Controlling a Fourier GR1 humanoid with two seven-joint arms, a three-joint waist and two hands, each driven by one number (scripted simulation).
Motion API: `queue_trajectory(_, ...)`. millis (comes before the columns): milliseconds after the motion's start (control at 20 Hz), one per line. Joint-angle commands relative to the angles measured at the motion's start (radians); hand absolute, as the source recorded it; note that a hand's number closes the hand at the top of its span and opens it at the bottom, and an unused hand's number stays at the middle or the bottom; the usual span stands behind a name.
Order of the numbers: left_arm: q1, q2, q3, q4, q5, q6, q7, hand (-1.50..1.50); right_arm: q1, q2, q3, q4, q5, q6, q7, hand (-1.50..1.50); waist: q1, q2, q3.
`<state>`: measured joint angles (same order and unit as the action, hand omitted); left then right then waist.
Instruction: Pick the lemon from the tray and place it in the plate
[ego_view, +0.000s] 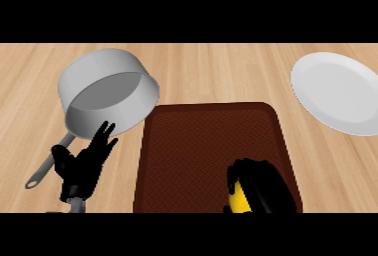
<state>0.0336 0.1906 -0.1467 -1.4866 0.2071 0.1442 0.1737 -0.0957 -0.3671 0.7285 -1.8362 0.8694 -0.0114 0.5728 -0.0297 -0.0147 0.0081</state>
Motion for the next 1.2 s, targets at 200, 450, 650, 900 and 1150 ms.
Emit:
queue_trajectory(200,-0.010,-0.001,0.004,0.029,-0.009,0.019,0.057,0.00,0.217,-0.230,-0.179,-0.360,-0.092,-0.271,-0.274,1.50,-0.018,0.010,-0.005)
queue_trajectory(450,0.016,0.003,-0.009,0.004,0.004,-0.029,0.035,0.00,0.342,-0.225,-0.385,-0.362,-0.309,-0.395,-0.349,1.50,0.006,0.015,-0.005)
queue_trajectory(650,0.053,-0.019,-0.022,0.023,-0.019,-0.021,-0.018,0.00,0.397,-0.234,-0.536,-0.338,-0.527,-0.406,-0.441,1.50,0.014,0.015,-0.006)
queue_trajectory(900,0.013,-0.012,-0.025,-0.001,-0.032,-0.006,0.046,0.00,0.246,-0.215,-0.750,-0.131,-0.827,-0.330,-0.555,1.50,0.035,0.017,-0.005)
queue_trajectory(1150,0.034,-0.034,-0.028,0.025,-0.035,-0.020,0.004,0.00,0.170,-0.236,-0.896,0.178,-0.885,-0.270,-0.772,1.50,0.038,0.017,-0.006)
